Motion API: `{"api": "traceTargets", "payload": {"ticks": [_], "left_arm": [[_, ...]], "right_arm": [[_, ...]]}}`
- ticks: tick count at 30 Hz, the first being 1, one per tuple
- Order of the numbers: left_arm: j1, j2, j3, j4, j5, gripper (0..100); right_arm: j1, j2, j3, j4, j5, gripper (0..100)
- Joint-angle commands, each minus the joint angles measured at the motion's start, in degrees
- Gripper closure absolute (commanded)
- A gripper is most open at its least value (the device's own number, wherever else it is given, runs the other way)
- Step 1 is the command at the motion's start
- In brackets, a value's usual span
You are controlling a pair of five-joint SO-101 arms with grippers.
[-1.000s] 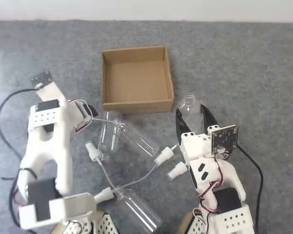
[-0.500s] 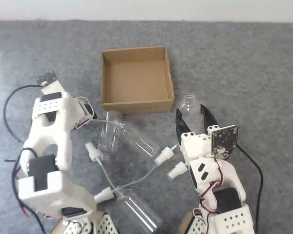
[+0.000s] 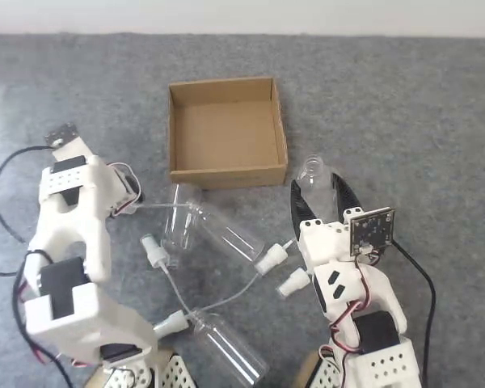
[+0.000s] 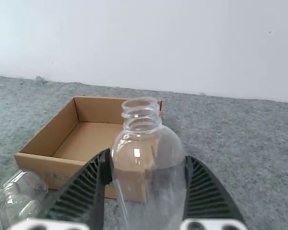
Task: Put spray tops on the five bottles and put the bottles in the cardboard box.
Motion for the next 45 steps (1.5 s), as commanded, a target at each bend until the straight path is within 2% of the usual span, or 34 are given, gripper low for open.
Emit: {"api": "traceTargets", "payload": {"ticks": [1, 5, 12, 18, 23, 26, 30, 39, 45], "left_arm": [[0.0, -1.3, -3.6, -1.7, -2.8, 82], [-1.8, -0.9, -5.3, -1.7, -6.1, 83], [-6.9, -0.8, -9.7, -1.7, -24.1, 83], [-10.9, -0.7, -10.2, -1.7, -33.9, 83], [-12.7, -0.7, -10.6, -1.2, -37.2, 82], [-12.8, -1.3, -10.8, 0.7, -36.6, 82], [-12.7, -1.1, -11.5, 3.3, -30.9, 82], [-12.6, -0.7, -13.1, 5.4, -9.5, 82], [-12.5, -0.7, -10.0, 5.1, 0.4, 82]], "right_arm": [[-0.6, -1.2, -0.6, -1.5, 0.4, 92.1], [-0.6, -1.2, -0.6, -1.5, 0.4, 92.1], [-0.6, -1.2, -0.6, -1.5, 0.4, 92.1], [-0.6, -1.2, -0.4, -1.5, 0.4, 92.1], [-0.6, -1.2, 1.1, -3.4, 2.9, 92.1], [-0.6, -1.2, 2.0, -5.1, 3.1, 92.1], [-0.6, -1.2, 2.1, -5.1, 3.1, 92.1], [-0.6, -1.2, 2.1, -5.1, 3.1, 92.1], [-0.6, -1.2, 2.1, -5.1, 3.1, 92.1]]}}
